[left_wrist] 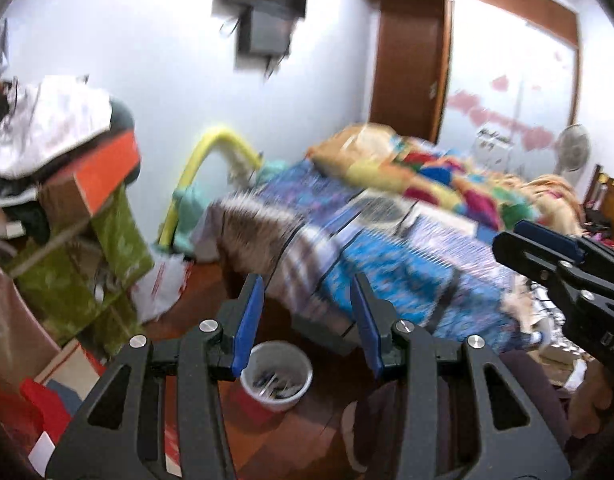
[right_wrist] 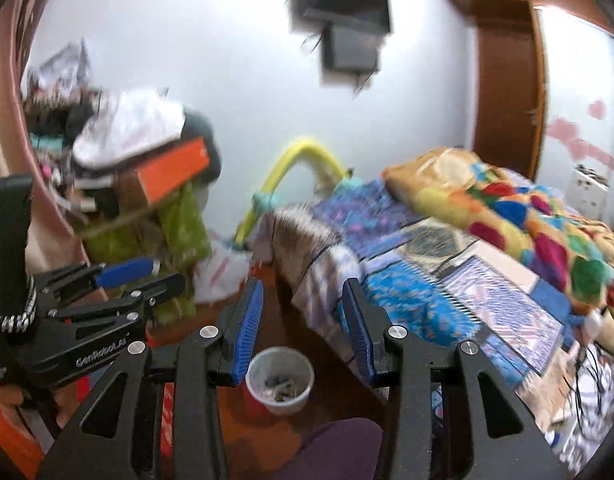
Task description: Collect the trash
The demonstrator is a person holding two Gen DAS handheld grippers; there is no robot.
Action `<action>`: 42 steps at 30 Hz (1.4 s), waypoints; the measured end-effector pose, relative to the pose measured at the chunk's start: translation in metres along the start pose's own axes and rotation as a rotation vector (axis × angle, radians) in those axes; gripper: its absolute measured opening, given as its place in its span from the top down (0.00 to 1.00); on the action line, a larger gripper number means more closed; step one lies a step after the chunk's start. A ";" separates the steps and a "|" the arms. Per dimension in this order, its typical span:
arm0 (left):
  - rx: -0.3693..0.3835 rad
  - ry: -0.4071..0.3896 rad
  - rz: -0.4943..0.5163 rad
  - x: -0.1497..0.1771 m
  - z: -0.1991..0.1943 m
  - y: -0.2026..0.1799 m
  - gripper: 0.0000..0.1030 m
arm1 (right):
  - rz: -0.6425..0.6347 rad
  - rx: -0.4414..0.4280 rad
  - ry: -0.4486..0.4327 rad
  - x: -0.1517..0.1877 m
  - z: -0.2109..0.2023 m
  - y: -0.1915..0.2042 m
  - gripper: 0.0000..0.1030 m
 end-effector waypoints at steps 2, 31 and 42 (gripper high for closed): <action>0.029 -0.052 0.015 0.000 -0.026 -0.008 0.57 | 0.014 0.030 -0.049 0.001 -0.021 0.004 0.63; 0.090 -0.228 0.065 0.041 -0.129 -0.028 0.09 | 0.111 0.398 -0.260 0.045 -0.138 0.039 0.00; 0.092 -0.217 0.041 0.043 -0.131 -0.028 0.09 | 0.106 0.417 -0.275 0.046 -0.147 0.043 0.00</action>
Point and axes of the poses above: each gripper's, at about its wrist camera, not at the fingertips, and z roughly the way its jaws point, y to its left, x to its underside, the point moved 2 cm from there along z, roughly the way its jaws point, and after that the axes turned 7 degrees about -x, right-handed, at the moved point
